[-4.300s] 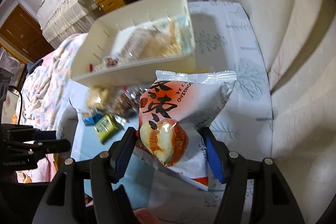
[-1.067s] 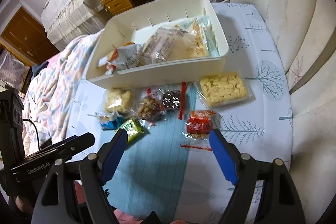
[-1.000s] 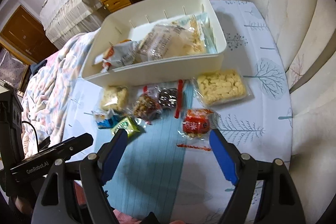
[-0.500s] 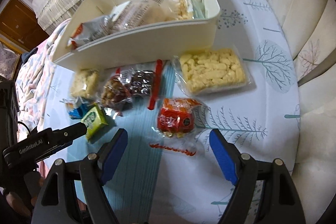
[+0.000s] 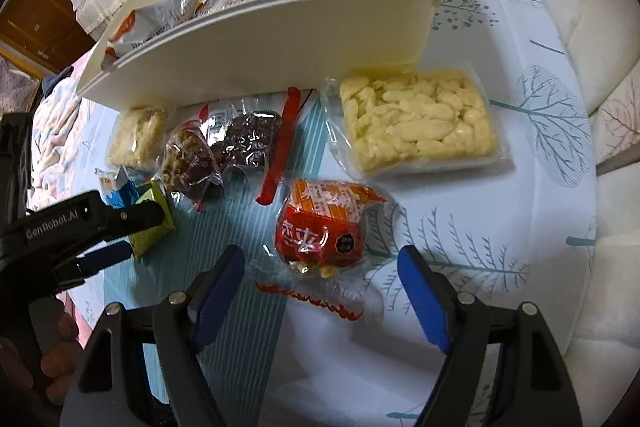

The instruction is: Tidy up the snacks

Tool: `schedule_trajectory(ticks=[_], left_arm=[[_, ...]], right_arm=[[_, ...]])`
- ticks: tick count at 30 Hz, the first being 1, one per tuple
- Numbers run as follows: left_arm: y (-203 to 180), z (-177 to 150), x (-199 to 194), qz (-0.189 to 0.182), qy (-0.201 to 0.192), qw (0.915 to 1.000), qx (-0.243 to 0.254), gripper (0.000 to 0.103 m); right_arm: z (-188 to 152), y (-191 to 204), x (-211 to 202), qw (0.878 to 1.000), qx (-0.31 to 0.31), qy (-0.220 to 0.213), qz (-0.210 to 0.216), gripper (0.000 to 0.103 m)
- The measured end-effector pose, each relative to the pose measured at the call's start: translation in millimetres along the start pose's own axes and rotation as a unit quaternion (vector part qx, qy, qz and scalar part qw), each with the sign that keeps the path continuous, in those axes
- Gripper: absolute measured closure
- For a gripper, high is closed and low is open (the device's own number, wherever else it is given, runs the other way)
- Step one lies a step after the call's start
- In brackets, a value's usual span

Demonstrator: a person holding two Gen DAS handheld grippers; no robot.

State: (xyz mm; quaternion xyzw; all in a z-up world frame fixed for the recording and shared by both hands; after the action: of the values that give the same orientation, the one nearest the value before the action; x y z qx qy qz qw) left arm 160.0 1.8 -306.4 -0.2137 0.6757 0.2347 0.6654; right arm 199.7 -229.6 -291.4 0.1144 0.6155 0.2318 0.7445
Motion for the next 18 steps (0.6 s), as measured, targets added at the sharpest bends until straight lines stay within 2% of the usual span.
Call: schedule_trajectory(ticks=[6, 12, 14, 16, 18], left_arm=[[-12, 2, 1, 0.025, -0.002, 0.9997, 0.001, 0.025], [-29, 2, 0, 0.05, -0.009, 0.9987, -0.005, 0.026], [-33, 1, -1, 0.058, -0.01, 0.9982, -0.011, 0.032], [-33, 0, -3, 0.072, -0.011, 0.9972, -0.019, 0.045], [-29, 0, -4, 0.07, -0.011, 0.9973, -0.02, 0.047]], right_arm=[[2, -4, 5, 1.0, -0.004, 0.011, -0.005, 0.03], [8, 0, 8, 1.0, -0.02, 0.015, -0.017, 0.043], [8, 1, 7, 0.999, -0.025, 0.017, -0.012, 0.05], [9, 6, 10, 0.999, -0.03, 0.02, -0.01, 0.052], [9, 10, 11, 0.999, -0.033, 0.022, -0.011, 0.053]])
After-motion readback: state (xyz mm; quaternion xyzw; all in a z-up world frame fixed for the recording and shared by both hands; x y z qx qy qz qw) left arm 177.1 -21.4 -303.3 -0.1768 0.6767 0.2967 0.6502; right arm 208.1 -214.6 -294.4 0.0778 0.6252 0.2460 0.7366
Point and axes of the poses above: each gripper's, at about its wrist camera, not at the fingertips, and x roughly the way its jaws point, y to its left, z to its top, the point moved 1 cm from there along x, roughly the way its jaws point, and after that the axes turned 15 degrees about z, right-handed, at the moved point
